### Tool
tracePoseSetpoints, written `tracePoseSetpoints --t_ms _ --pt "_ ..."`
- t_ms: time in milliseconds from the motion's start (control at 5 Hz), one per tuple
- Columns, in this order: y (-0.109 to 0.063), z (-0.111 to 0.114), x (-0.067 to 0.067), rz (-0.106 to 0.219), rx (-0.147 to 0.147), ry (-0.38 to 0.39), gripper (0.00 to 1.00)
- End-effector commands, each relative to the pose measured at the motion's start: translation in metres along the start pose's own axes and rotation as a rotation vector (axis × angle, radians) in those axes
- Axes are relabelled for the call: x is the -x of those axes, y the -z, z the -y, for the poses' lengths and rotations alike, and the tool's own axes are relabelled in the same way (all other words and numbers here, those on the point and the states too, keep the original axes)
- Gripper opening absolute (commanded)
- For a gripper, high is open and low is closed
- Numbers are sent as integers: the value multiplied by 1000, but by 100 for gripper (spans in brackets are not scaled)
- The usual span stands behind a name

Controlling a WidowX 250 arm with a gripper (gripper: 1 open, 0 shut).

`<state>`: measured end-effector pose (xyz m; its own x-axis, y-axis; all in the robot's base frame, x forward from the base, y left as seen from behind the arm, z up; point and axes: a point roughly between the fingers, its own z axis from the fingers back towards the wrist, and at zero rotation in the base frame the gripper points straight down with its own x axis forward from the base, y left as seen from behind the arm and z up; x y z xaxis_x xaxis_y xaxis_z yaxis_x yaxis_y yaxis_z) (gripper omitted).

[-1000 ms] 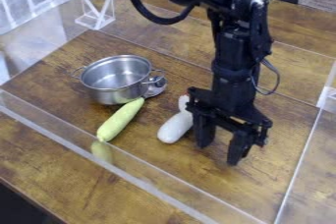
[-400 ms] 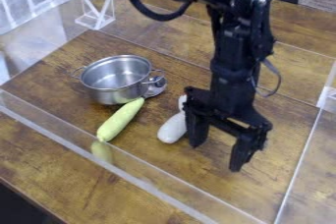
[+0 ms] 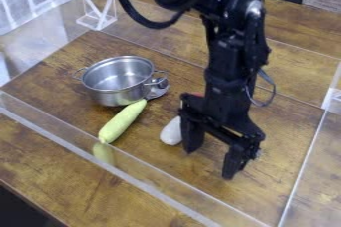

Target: Move the green spoon to the right

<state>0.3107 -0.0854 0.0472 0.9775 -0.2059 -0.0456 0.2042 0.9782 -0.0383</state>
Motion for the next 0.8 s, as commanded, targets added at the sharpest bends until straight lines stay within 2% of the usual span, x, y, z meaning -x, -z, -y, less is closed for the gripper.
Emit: tracePoseSetpoints --t_ms 0,200,400,600 --pt "-22 -18 -3 84 -14 9 100" --pt "-20 -29 -4 91 -21 30 0" --pt "-25 -25 -4 108 -26 60 100" --pt "-32 -18 -2 122 -25 85 0"
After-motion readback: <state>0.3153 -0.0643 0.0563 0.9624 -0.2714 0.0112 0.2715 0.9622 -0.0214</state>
